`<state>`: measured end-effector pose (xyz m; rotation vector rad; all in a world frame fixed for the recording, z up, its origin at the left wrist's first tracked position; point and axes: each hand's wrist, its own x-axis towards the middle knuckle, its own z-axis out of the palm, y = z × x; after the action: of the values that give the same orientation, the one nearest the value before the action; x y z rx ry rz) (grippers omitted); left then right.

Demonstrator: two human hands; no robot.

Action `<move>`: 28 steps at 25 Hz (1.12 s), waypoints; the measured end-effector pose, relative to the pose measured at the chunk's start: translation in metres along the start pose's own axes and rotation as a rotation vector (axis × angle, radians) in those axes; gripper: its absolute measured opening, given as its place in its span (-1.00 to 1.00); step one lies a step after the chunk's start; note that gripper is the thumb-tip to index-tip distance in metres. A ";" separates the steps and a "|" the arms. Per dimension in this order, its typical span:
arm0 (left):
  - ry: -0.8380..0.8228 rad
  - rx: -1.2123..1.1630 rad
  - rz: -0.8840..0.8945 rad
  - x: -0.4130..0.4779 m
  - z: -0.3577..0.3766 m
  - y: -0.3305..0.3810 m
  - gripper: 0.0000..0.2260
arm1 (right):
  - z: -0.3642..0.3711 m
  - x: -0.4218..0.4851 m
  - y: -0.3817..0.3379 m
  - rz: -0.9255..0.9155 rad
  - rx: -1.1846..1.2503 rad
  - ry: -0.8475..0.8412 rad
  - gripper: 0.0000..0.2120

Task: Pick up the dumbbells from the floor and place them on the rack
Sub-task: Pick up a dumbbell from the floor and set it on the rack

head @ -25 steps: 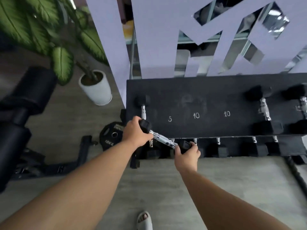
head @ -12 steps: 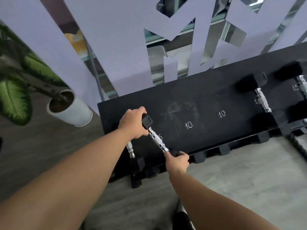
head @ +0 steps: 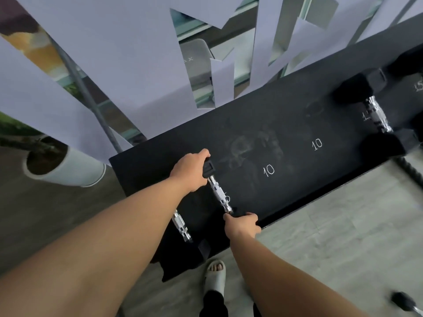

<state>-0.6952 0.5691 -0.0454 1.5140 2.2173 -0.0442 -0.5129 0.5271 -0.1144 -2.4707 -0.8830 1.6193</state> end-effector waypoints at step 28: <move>-0.144 0.086 0.090 -0.064 -0.029 -0.082 -0.38 | 0.020 -0.062 0.050 -0.117 -0.096 0.102 -0.47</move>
<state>-0.7591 0.4884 -0.0129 1.6015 2.0555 -0.2161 -0.5265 0.4502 -0.0895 -2.4856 -1.0921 1.4325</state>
